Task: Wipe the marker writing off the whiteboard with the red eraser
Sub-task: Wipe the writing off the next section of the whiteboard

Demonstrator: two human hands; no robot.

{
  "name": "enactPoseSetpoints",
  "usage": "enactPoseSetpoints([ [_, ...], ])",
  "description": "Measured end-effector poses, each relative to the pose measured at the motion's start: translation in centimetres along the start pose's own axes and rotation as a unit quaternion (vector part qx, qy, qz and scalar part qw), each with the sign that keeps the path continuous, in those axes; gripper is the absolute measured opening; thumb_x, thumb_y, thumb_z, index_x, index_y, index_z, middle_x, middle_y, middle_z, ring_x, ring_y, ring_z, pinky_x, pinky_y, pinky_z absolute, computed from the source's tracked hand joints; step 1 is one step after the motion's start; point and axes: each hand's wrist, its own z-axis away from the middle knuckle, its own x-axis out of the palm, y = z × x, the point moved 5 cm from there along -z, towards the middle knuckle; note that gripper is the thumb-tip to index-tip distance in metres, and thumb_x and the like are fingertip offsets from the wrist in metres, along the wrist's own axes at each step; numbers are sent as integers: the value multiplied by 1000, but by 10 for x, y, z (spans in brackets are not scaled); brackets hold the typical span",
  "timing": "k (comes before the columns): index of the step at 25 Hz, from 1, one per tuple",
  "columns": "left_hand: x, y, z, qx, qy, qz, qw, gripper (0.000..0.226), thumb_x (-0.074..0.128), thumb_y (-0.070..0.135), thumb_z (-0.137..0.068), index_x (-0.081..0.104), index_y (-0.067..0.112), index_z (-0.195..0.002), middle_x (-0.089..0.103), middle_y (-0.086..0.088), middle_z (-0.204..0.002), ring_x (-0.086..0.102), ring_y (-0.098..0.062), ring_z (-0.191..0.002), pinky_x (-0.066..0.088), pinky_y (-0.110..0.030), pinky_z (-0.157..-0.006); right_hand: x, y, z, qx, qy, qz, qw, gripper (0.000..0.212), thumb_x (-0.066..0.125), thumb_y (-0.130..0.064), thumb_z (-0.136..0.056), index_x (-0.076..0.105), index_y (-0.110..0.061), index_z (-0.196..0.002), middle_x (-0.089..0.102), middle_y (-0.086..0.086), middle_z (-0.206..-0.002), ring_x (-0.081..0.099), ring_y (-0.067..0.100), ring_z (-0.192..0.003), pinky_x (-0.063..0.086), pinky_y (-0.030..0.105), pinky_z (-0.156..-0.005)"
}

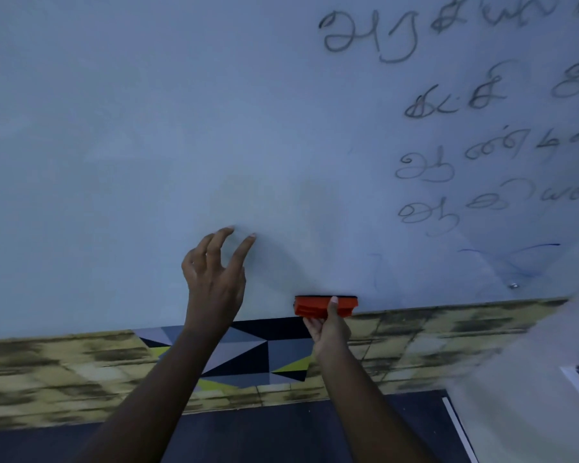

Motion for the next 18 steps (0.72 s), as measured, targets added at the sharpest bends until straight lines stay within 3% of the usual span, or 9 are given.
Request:
enactPoseSetpoints([
  [6, -2, 5, -9, -6, 12, 44, 999, 65, 74, 5, -92, 56, 17, -153, 43, -16, -156, 42, -37, -142, 39, -58, -104, 69, -49, 86, -158, -69, -6, 985, 41, 79, -34, -90, 72, -8, -121, 76, 16, -111, 76, 29, -100, 65, 42, -81],
  [8, -4, -1, -8, 2, 13, 58, 998, 65, 74, 5, -92, 55, 15, -153, 45, -16, -156, 42, -36, -143, 40, -58, -103, 92, -51, 121, -256, -118, 52, 958, 43, 80, -31, -91, 71, -14, -129, 78, 2, -103, 76, 19, -101, 64, 37, -82],
  [10, -6, -13, -4, -9, 10, 74, 997, 64, 75, 3, -92, 55, 13, -152, 46, -16, -155, 44, -37, -142, 41, -56, -103, 109, -41, 145, -367, -133, 151, 908, 56, 81, -35, -90, 63, -23, -142, 76, -3, -99, 74, 11, -99, 62, 28, -84],
  [12, -10, -31, 4, -27, 3, 85, 996, 63, 74, 1, -92, 56, 13, -151, 47, -16, -154, 47, -39, -140, 41, -55, -103, 111, -31, 148, -446, -115, 210, 862, 66, 81, -39, -89, 53, -29, -148, 74, -2, -105, 71, 6, -100, 57, 19, -85],
  [14, -16, -58, 11, -45, -3, 88, 995, 62, 73, 0, -92, 56, 13, -151, 47, -17, -152, 47, -40, -139, 41, -56, -102, 103, -32, 135, -480, -81, 220, 845, 70, 81, -39, -88, 51, -25, -150, 73, -2, -109, 69, 4, -102, 56, 16, -86],
  [16, -25, -92, 19, -75, -2, 83, 994, 64, 73, 0, -93, 55, 13, -152, 45, -18, -151, 45, -41, -138, 42, -59, -100, 83, -34, 110, -464, -34, 222, 857, 67, 81, -40, -88, 57, -20, -147, 73, 0, -109, 70, 8, -100, 58, 21, -85],
  [18, -32, -121, 27, -101, 0, 77, 992, 67, 73, -2, -92, 52, 13, -154, 43, -18, -150, 43, -43, -136, 44, -61, -96, 55, -25, 74, -413, 44, 225, 882, 58, 78, -44, -90, 63, -19, -139, 72, 2, -108, 71, 17, -97, 62, 38, -88],
])
